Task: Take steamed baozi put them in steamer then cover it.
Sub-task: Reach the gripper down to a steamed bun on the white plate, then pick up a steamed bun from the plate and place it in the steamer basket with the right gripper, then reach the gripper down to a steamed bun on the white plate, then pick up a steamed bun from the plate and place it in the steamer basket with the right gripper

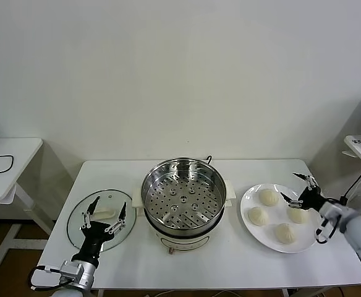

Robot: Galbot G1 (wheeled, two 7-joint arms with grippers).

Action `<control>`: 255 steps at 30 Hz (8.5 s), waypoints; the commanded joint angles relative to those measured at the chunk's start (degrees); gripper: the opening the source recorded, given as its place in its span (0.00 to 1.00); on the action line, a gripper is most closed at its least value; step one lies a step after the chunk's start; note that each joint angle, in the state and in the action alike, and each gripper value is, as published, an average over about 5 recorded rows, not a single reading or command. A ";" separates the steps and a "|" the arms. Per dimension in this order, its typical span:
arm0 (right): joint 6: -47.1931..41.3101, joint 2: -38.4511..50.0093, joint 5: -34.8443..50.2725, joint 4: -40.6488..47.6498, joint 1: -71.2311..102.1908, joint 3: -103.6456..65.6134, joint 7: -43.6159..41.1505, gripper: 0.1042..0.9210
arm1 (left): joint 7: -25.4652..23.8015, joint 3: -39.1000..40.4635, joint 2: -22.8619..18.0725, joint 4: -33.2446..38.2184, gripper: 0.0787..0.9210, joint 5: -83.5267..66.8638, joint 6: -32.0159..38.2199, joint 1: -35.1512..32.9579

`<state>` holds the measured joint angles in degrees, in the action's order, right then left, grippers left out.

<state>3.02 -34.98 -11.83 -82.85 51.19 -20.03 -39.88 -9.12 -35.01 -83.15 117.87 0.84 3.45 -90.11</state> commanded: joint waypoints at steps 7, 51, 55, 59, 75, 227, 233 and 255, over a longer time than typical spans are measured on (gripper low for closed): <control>3.33 -1.18 -5.57 22.21 -46.94 42.45 -30.71 0.88 | 0.88 1.49 -1.24 -0.31 0.88 1.58 0.29 0.37; 5.44 -19.36 -18.86 40.18 -43.70 37.19 -28.81 0.87 | 1.28 0.63 -2.44 -1.73 0.88 3.18 1.77 0.30; 5.65 -19.22 -19.25 39.94 -43.15 36.59 -28.61 0.80 | 1.32 0.75 -2.58 -1.87 0.88 3.30 1.92 0.28; 5.81 -19.01 -19.30 39.46 -42.68 36.20 -28.35 0.75 | 1.47 0.81 -2.71 -2.01 0.88 3.43 2.05 0.30; 5.81 -5.56 -5.30 20.95 -46.93 46.13 -29.55 0.74 | 1.90 1.56 -2.76 -1.60 0.88 3.52 2.02 0.41; -8.95 -4.77 7.77 15.29 -44.55 60.18 -24.55 0.88 | 0.78 -2.42 -0.93 -4.46 0.88 3.67 3.06 0.87; -8.97 -5.22 7.48 15.50 -44.48 60.06 -24.42 0.88 | 0.81 -2.44 -1.01 -4.22 0.88 3.73 3.09 0.77; -9.35 -3.00 8.65 13.57 -45.25 59.09 -25.66 0.71 | 0.99 -2.17 -1.33 -4.29 0.88 3.81 3.26 0.82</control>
<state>-6.17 -39.45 -4.37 -68.05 6.63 39.12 -65.04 -8.13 -37.20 -84.47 113.55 4.64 6.69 -89.28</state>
